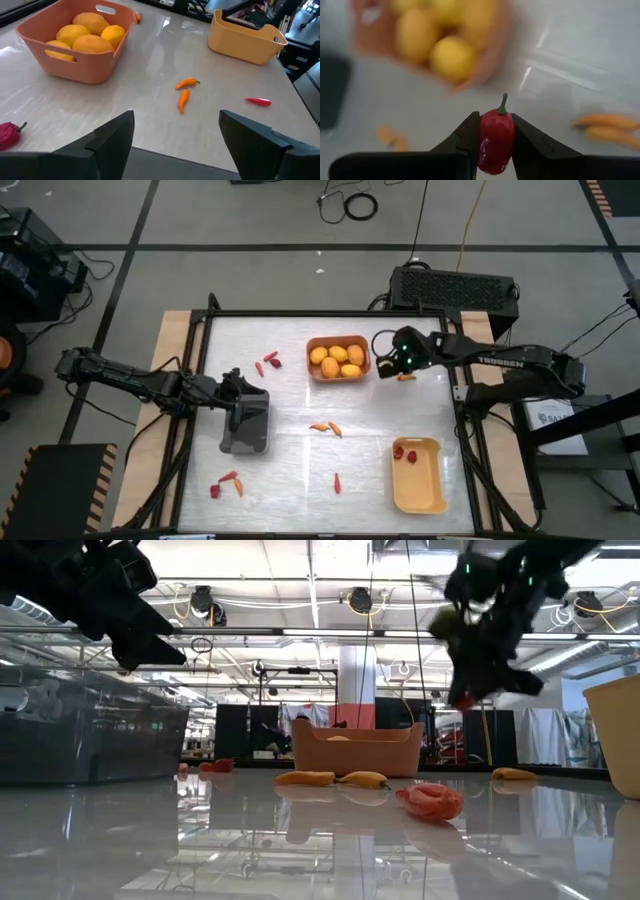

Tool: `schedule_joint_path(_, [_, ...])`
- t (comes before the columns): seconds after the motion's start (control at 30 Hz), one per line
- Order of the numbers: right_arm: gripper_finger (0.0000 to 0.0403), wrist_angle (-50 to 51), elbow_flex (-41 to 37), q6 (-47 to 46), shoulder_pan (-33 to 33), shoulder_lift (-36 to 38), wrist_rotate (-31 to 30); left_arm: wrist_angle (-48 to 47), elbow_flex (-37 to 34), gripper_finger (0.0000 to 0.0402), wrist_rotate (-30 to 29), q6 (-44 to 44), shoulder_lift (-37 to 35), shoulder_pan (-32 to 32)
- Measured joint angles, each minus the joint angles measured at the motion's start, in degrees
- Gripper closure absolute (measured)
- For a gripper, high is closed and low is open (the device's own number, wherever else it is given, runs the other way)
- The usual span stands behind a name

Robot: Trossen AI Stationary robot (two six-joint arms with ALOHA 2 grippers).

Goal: Sort produce into baskets
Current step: Put the red chili pepper into the yellow bin

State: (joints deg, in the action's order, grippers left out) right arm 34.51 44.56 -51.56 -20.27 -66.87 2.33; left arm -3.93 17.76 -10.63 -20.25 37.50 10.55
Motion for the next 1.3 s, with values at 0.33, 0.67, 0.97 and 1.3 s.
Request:
schedule_joint_path(0.33, [0.0324, 2.1, 8.2, -13.1, 25.8, 0.0, 0.9, 3.7, -4.6, 0.0107, 0.0, -0.9, 0.0, 0.0])
schedule_joint_path(0.67, [0.0323, 2.4, 8.3, -33.9, 47.6, 0.0, -1.4, 10.3, -4.3, 0.0107, -2.7, -0.4, 0.0, -1.2])
schedule_joint_path(0.97, [0.0323, 8.4, 8.3, -48.6, 59.5, -2.8, -4.0, -2.1, 6.3, 0.0107, -1.3, 0.1, 5.7, -11.0])
schedule_joint_path(1.3, [0.0318, 11.2, 8.3, -50.8, 62.3, -10.7, -3.4, -10.7, 20.2, 0.0107, 7.6, 2.9, 22.9, -22.8])
